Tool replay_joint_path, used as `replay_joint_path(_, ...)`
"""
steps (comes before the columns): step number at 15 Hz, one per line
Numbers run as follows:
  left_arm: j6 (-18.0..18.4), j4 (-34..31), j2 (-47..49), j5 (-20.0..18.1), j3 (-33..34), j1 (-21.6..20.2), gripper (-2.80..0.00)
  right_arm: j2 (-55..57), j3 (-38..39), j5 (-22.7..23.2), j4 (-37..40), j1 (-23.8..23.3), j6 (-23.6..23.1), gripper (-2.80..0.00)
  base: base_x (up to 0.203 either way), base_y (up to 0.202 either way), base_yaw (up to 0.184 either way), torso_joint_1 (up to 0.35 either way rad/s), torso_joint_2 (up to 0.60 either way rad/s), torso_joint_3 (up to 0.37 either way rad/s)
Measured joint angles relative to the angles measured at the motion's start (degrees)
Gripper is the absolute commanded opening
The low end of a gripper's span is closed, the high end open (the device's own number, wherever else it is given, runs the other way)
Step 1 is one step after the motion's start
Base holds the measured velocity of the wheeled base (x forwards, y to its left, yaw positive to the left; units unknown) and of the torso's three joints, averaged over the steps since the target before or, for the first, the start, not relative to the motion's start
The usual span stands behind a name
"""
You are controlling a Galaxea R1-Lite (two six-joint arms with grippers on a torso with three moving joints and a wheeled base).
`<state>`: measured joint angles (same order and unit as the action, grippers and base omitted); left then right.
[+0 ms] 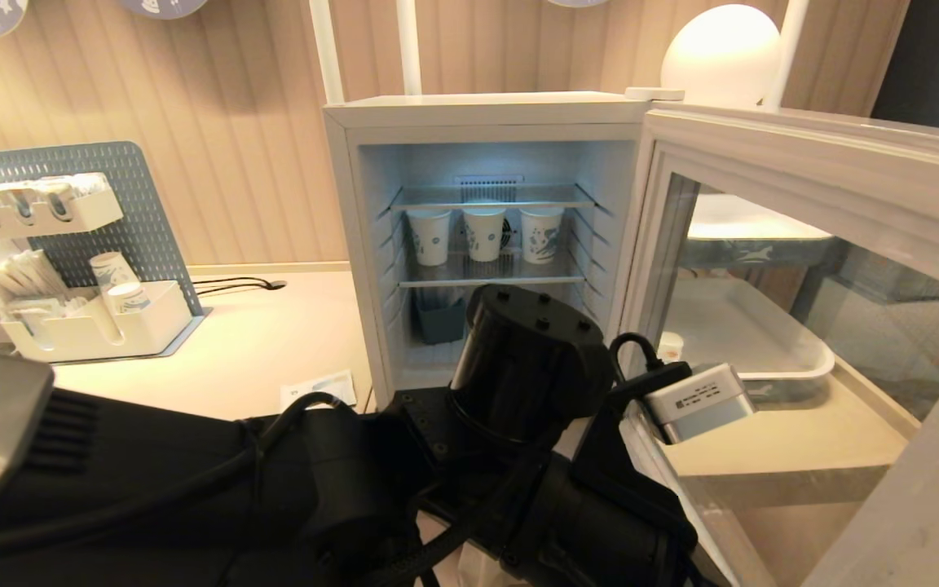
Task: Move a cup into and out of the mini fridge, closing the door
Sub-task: Open the freezer door, then take the yoghurt out of the freezer
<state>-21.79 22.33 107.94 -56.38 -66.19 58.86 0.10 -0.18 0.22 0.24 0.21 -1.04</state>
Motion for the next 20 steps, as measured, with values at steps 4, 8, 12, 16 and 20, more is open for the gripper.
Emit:
replay_joint_path(4,0.63,-2.32,-4.01,11.39,2.52,-10.66,-2.80,0.00,0.00,0.00,0.06,0.01,-0.04,-2.80,0.000,0.000,0.000,0.000,0.00,0.000)
replay_joint_path(8,2.35,-18.91,-21.00,32.89,-0.95,-21.44,-2.80,0.00,-0.20,-0.04,0.50,0.01,-0.12,-2.80,0.000,0.000,0.000,0.000,0.00,0.000)
replay_joint_path(12,2.91,-42.04,-45.63,51.69,-6.22,-27.64,-2.80,0.00,-0.20,-0.06,0.26,0.01,-0.09,-2.80,0.000,0.000,0.000,0.000,0.00,0.000)
replay_joint_path(16,2.94,-59.29,-70.35,55.92,-1.14,-40.61,-2.80,0.00,-0.15,-0.07,0.38,-0.02,-0.09,-2.80,0.000,0.000,0.000,0.000,0.00,0.000)
replay_joint_path(20,5.49,-64.15,-91.07,51.16,13.84,-57.43,-2.80,0.00,-0.15,-0.15,0.41,-0.02,0.04,-2.80,0.000,0.000,0.000,0.000,0.00,0.000)
